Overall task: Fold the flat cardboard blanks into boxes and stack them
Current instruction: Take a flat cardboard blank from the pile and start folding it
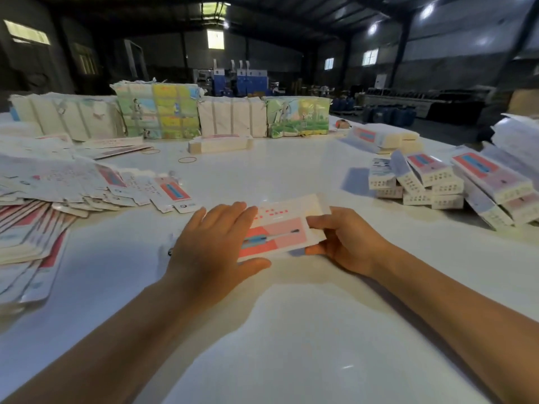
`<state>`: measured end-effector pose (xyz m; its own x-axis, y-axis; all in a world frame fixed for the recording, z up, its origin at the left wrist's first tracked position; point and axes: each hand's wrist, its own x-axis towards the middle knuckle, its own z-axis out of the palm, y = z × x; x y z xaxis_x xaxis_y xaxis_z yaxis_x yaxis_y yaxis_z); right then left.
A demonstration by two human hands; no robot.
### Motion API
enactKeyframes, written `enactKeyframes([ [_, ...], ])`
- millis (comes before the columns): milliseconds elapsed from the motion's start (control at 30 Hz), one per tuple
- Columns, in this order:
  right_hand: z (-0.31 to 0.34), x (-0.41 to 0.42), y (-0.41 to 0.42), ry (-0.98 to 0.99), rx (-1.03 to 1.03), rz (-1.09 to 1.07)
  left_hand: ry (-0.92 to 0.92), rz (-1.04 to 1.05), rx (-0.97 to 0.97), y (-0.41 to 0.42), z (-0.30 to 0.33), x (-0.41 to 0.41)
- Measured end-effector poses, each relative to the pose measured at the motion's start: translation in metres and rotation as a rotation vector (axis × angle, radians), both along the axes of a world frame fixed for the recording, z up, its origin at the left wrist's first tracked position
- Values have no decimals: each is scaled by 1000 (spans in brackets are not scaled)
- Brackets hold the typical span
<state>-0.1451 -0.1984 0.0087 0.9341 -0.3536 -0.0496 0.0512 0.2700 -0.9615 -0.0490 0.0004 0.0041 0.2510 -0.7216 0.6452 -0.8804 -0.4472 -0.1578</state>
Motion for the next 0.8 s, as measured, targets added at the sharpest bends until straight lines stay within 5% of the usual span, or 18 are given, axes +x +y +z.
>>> enactKeyframes([
  [267,0,-3,7,-39,-94,-48,131,76,51,-1,5,-1],
  [400,-3,-7,6,-142,-764,-448,101,80,-14,-1,6,2],
  [500,-2,-12,10,-248,-984,-552,162,139,-16,-2,3,4],
  [800,-4,-8,32,-227,-688,-382,349,216,-51,-5,3,-4],
])
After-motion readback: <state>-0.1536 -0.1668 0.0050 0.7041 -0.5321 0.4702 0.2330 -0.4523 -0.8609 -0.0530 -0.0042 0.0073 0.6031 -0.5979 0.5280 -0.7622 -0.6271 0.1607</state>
